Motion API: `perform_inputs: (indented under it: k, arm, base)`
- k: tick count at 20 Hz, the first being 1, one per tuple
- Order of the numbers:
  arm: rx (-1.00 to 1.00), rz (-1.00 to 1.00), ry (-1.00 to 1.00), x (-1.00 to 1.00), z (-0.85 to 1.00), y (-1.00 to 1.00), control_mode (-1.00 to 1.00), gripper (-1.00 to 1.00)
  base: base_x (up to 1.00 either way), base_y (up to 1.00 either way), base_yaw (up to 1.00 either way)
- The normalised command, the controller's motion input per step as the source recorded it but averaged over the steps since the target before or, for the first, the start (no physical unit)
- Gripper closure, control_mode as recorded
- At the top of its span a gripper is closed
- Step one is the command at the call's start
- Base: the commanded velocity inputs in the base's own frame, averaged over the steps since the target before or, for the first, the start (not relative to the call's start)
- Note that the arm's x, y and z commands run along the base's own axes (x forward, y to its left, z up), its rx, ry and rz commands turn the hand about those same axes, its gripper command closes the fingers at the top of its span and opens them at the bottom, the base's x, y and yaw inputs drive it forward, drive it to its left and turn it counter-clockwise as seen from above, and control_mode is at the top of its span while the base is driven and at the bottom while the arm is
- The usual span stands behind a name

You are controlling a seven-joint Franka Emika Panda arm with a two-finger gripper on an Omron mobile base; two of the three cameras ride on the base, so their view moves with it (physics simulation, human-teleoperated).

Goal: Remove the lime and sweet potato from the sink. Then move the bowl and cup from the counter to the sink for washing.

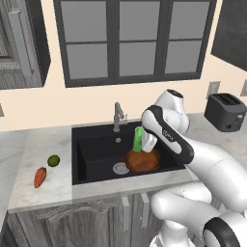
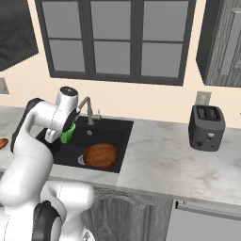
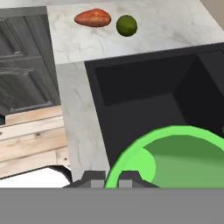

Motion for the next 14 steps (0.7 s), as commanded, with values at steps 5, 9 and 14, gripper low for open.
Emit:
perform_inputs:
  k: [5,9,14]
  arm:
    - [0.01,0.00,0.00,0.07,-0.12,0.36,-1.00,1.00]
    - [0.00,0.00,0.00,0.10,-0.11,0.36,-1.00,1.00]
    - [0.00,0.00,0.00,0.14,-0.11,0.38,-1.00,1.00]
  base:
    - [0.00,0.00,0.00]
    - [0.00,0.00,0.00]
    - [0.00,0.00,0.00]
